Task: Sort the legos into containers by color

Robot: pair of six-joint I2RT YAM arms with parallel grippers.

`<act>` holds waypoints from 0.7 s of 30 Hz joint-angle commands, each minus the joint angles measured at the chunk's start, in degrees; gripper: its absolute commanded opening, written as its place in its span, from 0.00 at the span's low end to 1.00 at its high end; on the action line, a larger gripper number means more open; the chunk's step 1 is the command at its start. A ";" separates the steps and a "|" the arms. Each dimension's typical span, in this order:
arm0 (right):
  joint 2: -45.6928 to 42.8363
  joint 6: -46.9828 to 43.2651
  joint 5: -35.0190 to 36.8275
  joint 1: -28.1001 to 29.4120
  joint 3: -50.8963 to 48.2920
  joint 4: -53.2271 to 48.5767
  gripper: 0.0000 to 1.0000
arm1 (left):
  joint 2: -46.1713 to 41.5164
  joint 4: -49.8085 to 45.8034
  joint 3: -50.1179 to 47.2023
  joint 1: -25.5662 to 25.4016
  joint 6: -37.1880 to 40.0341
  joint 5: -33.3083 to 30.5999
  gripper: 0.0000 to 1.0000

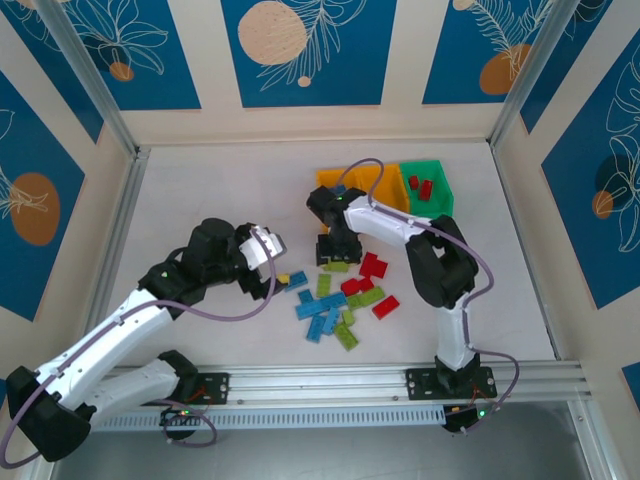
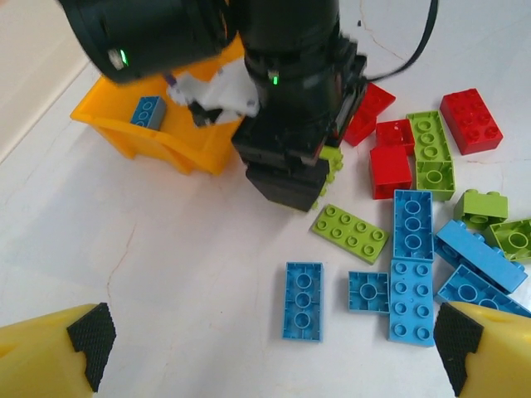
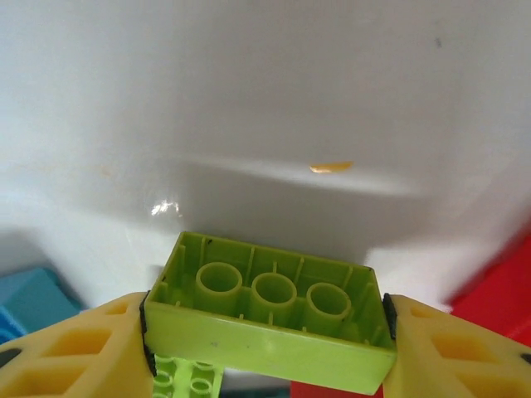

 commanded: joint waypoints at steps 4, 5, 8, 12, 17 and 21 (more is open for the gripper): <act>-14.23 -1.25 6.90 -8.15 1.57 2.66 0.51 | -1.07 2.23 -0.49 0.13 -2.21 0.72 1.00; -14.39 -2.22 7.05 -10.82 2.31 4.09 0.51 | -0.72 2.70 -0.48 0.19 -2.63 0.79 1.00; -10.40 -4.45 5.34 -17.93 7.54 6.04 0.50 | 0.27 2.89 0.00 0.16 -4.37 0.28 1.00; 0.54 -6.09 1.57 -23.83 19.19 4.25 0.48 | 0.63 1.62 0.09 0.09 -6.45 -1.73 1.00; 12.54 -5.69 -0.09 -25.91 32.92 -0.85 0.52 | 1.33 -0.67 0.35 -0.03 -13.04 -10.32 1.00; 14.63 -4.67 -1.20 -26.49 35.38 -1.92 0.67 | 5.37 -4.32 1.64 0.04 -20.13 -13.89 1.00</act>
